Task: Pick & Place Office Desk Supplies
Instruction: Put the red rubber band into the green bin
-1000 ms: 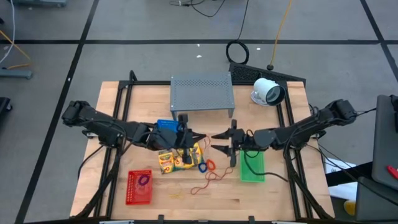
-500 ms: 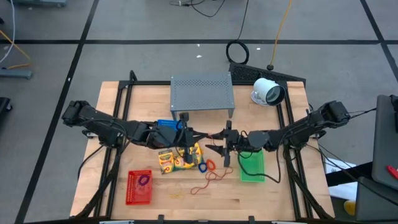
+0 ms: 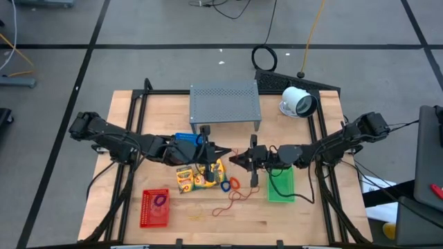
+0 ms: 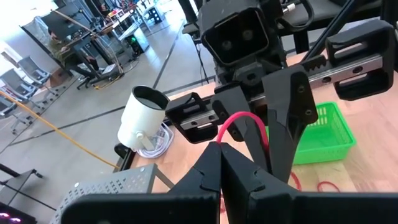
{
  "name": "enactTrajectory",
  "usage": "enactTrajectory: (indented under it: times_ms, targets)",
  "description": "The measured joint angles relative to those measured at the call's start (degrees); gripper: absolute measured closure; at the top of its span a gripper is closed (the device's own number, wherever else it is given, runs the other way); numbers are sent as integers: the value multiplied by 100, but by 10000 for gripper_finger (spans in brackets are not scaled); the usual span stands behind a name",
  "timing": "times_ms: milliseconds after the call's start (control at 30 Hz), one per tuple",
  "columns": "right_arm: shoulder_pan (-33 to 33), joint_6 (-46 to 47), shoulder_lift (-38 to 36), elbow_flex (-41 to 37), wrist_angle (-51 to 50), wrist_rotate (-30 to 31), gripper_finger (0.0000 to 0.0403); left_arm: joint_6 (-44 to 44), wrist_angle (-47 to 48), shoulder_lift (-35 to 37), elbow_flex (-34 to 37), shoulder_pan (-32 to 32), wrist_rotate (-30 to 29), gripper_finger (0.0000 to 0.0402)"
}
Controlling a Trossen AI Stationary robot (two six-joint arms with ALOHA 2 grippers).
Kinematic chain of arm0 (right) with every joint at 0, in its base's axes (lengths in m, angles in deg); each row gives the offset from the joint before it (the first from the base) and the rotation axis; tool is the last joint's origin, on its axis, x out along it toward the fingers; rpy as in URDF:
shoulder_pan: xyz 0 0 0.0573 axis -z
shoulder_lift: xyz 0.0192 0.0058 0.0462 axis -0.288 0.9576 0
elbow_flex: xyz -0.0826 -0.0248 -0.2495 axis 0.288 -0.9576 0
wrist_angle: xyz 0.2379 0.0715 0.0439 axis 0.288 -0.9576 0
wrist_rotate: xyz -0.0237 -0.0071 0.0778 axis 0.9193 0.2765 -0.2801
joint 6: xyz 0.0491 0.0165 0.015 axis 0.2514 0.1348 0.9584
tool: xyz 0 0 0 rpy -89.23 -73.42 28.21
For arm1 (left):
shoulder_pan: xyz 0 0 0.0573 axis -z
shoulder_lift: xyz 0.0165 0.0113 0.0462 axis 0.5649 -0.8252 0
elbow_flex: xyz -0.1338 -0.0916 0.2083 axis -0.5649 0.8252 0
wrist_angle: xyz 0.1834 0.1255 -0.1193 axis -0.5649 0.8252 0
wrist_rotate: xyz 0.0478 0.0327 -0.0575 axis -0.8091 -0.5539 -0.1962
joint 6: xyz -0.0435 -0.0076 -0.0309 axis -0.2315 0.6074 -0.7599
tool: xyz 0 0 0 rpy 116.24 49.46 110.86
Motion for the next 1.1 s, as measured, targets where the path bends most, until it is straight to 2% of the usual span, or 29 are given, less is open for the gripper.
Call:
enactTrajectory:
  times_ms: [267,600,733,900,1100]
  targets:
    - [-7,-14,0,0,58,0,403,-37,167,-2,0,0,-12,398]
    - [-7,-178,0,0,159,-33,403,-3,405,-4,0,2,-56,360]
    - [-7,-197,0,0,165,-138,403,18,386,-4,0,6,-64,331]
    - [-9,-218,-19,0,165,-143,403,75,368,-4,0,28,-68,277]
    - [-99,-547,-185,0,251,-114,403,65,715,144,7,83,-578,212]
